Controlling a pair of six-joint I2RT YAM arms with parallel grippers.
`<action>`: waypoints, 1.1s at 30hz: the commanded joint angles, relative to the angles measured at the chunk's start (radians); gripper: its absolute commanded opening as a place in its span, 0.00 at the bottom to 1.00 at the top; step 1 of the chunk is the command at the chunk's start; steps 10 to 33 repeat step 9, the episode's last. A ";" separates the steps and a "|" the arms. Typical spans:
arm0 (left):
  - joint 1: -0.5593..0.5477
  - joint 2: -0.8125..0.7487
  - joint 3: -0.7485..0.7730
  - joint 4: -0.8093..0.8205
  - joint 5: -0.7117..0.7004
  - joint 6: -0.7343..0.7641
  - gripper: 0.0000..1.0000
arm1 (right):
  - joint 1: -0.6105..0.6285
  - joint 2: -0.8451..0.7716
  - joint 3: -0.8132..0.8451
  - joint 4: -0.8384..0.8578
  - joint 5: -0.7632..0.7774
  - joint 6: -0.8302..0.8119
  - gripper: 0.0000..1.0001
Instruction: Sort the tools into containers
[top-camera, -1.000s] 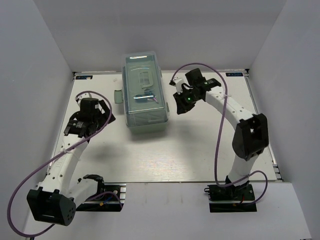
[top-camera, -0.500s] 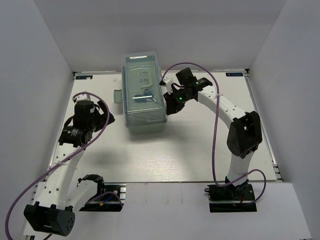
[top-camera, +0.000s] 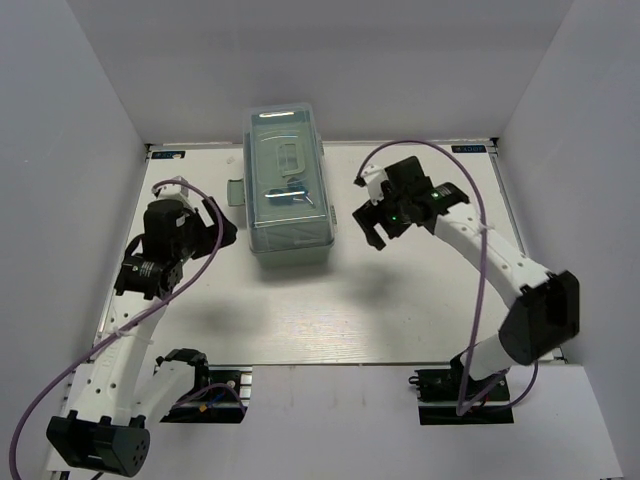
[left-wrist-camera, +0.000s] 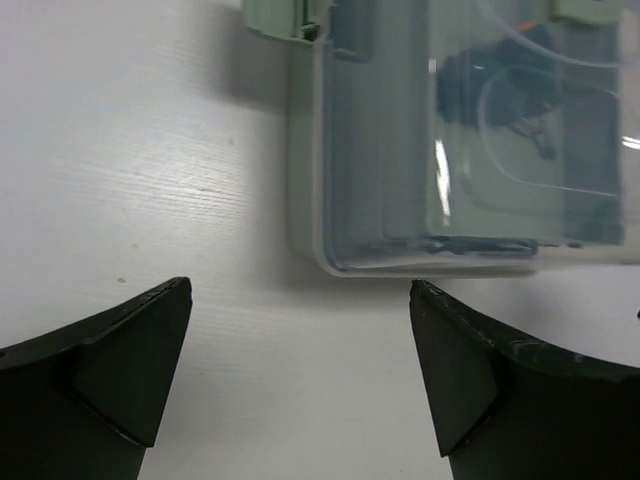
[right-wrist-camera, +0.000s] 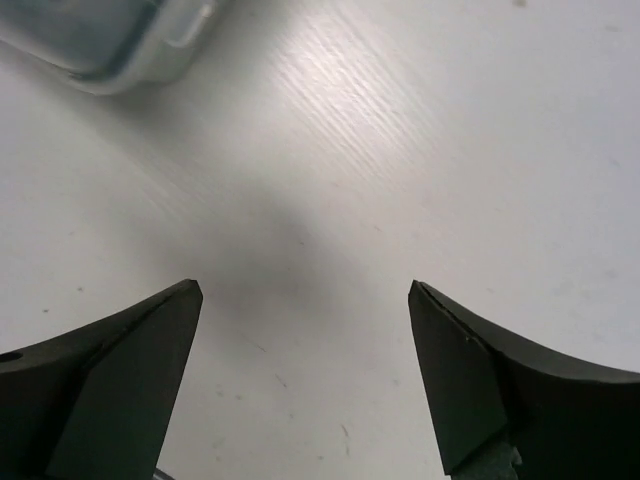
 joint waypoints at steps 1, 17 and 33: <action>0.005 -0.045 0.035 0.090 0.120 0.054 1.00 | 0.000 -0.135 -0.035 0.072 0.225 0.040 0.90; 0.005 -0.026 0.089 0.119 0.163 0.098 1.00 | -0.006 -0.280 -0.094 0.060 0.290 0.107 0.90; 0.005 -0.026 0.089 0.119 0.163 0.098 1.00 | -0.006 -0.280 -0.094 0.060 0.290 0.107 0.90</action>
